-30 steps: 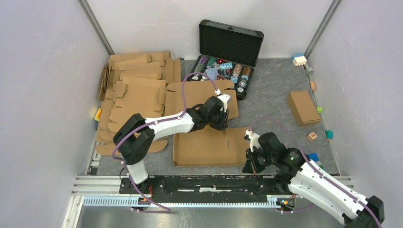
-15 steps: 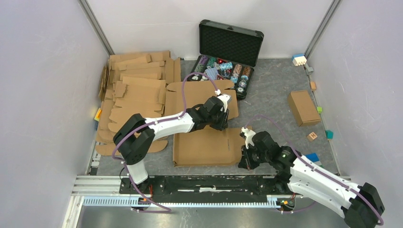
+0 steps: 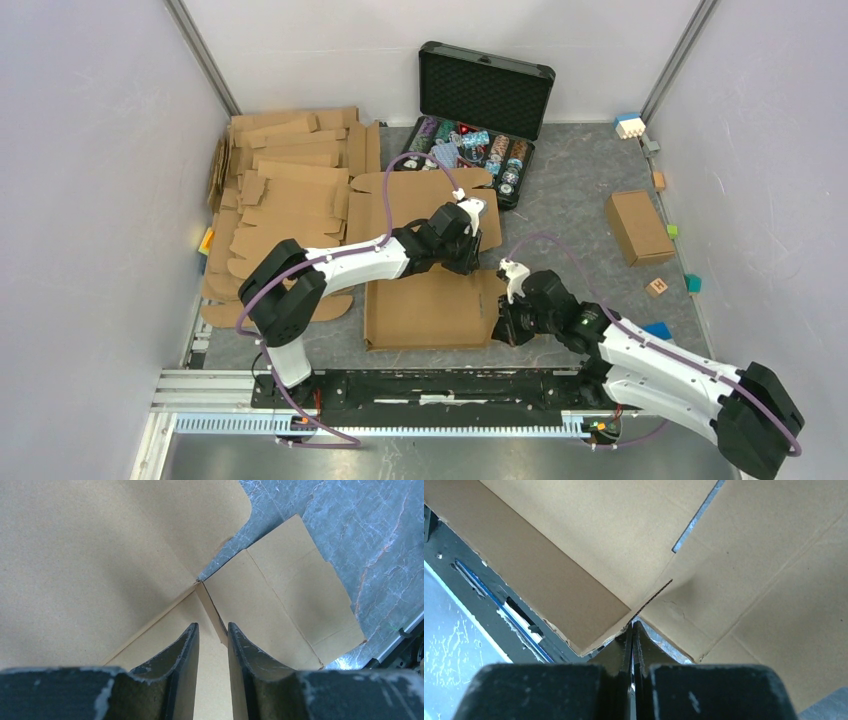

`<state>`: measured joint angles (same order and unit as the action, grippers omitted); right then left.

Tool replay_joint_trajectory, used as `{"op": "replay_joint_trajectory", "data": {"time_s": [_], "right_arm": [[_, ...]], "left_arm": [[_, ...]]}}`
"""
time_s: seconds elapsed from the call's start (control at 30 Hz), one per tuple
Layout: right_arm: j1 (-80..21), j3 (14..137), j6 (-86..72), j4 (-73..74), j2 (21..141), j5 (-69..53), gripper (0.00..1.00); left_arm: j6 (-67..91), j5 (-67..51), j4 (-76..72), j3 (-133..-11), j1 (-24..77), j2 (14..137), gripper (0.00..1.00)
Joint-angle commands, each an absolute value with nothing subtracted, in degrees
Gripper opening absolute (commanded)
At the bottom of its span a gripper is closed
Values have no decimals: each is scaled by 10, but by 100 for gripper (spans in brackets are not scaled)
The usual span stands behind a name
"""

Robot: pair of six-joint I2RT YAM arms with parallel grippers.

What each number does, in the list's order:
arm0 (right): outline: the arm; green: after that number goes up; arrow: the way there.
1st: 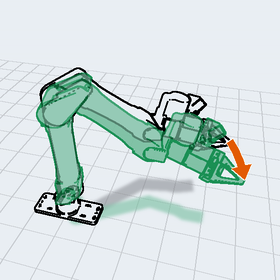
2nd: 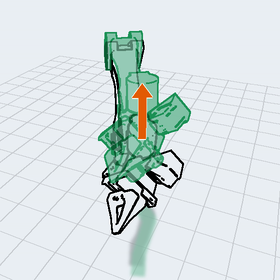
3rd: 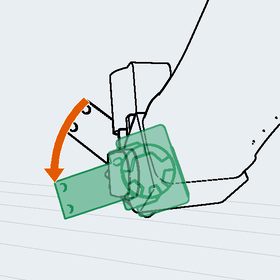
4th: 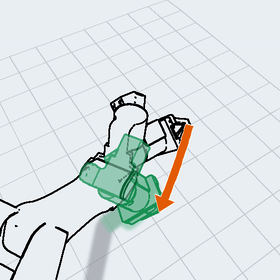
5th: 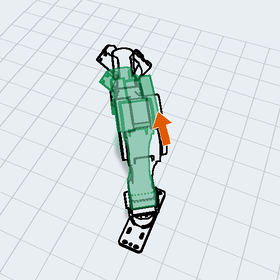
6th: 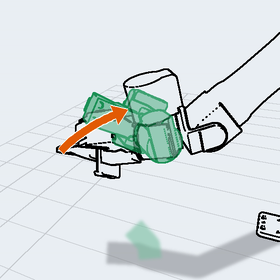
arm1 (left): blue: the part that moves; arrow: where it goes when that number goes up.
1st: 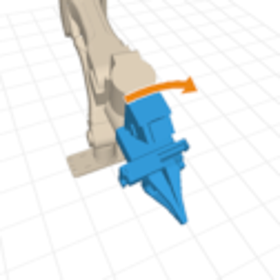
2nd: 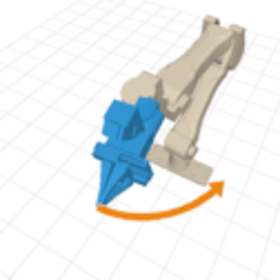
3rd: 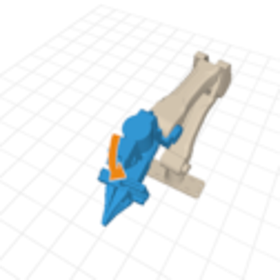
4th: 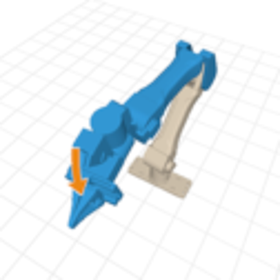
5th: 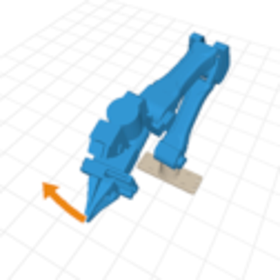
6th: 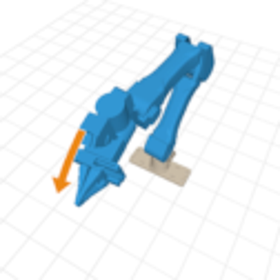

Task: Fold the paper box

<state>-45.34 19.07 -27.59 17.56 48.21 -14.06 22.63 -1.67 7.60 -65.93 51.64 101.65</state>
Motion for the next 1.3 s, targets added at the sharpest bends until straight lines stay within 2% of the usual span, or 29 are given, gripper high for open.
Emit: {"op": "replay_joint_trajectory", "data": {"time_s": [0.0,0.47,0.67,0.87,1.03,1.27], "right_arm": [[-460,212,-264,117,498,-138,3],[-490,278,-228,131,584,-102,6],[-490,271,-238,165,538,-83,14],[-491,235,-273,144,484,-116,19],[-490,220,-286,133,479,-128,22],[-491,216,-295,133,467,-134,32]], "left_arm": [[208,-16,86,-675,519,1033,34],[217,-19,88,-676,520,1038,30],[217,-18,90,-676,520,1036,30],[217,-17,93,-677,520,1034,29],[217,-15,93,-676,520,1032,29],[216,-13,94,-677,520,1033,29]]}}
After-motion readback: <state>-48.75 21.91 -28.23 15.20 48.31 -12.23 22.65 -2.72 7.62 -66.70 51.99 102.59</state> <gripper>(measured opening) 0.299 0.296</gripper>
